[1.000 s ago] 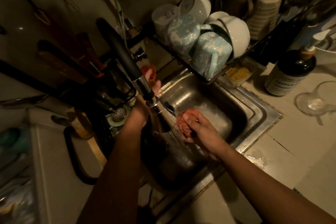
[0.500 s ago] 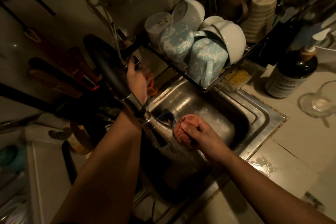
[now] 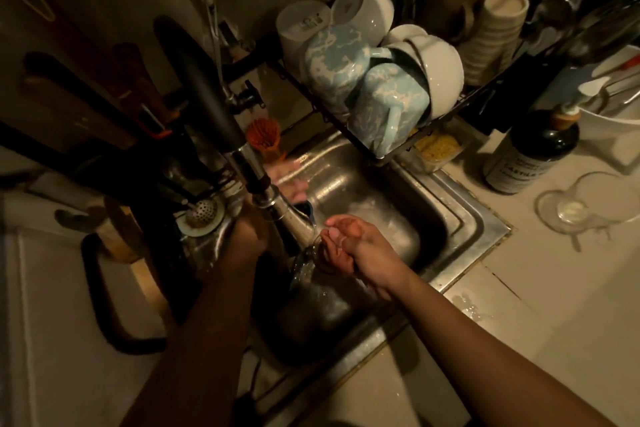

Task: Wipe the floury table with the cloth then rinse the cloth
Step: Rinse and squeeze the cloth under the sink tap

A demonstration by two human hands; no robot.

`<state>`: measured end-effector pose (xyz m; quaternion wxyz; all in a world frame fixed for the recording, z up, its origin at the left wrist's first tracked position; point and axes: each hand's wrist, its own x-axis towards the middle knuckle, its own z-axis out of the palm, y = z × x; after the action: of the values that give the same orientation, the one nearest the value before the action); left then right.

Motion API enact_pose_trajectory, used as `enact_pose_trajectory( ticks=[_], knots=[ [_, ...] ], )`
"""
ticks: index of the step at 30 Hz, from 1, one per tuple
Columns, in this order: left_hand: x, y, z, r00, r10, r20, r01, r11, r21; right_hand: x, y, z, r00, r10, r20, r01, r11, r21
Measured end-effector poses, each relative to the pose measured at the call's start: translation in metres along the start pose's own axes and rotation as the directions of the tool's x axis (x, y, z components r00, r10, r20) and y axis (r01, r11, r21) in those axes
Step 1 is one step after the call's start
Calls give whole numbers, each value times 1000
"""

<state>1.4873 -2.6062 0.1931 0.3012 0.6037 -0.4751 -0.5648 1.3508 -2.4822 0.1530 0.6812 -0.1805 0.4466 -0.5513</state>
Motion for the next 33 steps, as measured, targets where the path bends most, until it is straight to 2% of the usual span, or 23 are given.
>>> enact_pose_trajectory(
  ticks=[3,4,6,10,14,15,18,21,23,24,25,27,28,29,30,31,32,33],
  knots=[
    [-42,-74,0,976,-214,38,208,971,122,7,1,-5,999,-21,-30,16,987,-157],
    [-59,-78,9,962,-261,77,258,965,50,9,2,-8,998,-53,-30,45,970,-238],
    [-80,-83,24,956,-260,137,267,963,-32,11,3,-13,995,-104,-9,93,922,-376],
    [-99,-78,40,968,-217,129,226,972,-60,8,13,-17,997,-81,7,71,824,-563],
    [-97,-68,42,938,-316,141,332,938,-103,-2,11,-12,991,-19,130,117,583,-804],
    [-95,-66,44,940,-302,159,323,936,-136,-4,9,-12,987,10,160,127,558,-820],
    [-88,-61,43,946,-303,114,321,922,-215,-8,7,-15,983,74,166,80,641,-763],
    [-83,-65,45,953,-303,20,295,909,-294,-12,5,-15,996,66,64,-11,780,-626],
    [-83,-69,48,956,-281,-88,222,884,-412,-13,5,-14,993,115,29,-96,924,-371],
    [-87,-65,50,950,-284,-130,194,862,-468,-14,4,-12,987,157,27,-146,961,-233],
    [-90,-63,52,948,-283,-146,170,838,-518,-15,2,-10,980,196,31,-188,967,-170],
    [-96,-60,54,951,-291,-105,184,806,-563,-17,-1,-8,960,275,54,-257,942,-217],
    [-99,-60,54,950,-299,-88,211,824,-526,-16,-2,-9,949,306,77,-281,930,-239],
    [-99,-65,52,962,-258,-94,195,884,-425,-14,-2,-11,937,333,107,-294,915,-276],
    [-98,-71,48,986,-140,-95,114,963,-244,-12,-3,-12,930,343,128,-291,904,-313],
    [-96,-77,42,998,24,-65,-23,1000,19,-10,-4,-13,929,346,133,-285,896,-340],
    [-94,-82,36,988,156,-12,-146,947,285,-8,-4,-16,933,341,113,-287,896,-338],
    [-91,-84,33,960,277,36,-263,851,454,-5,-4,-20,939,333,82,-293,903,-315]
  ],
)
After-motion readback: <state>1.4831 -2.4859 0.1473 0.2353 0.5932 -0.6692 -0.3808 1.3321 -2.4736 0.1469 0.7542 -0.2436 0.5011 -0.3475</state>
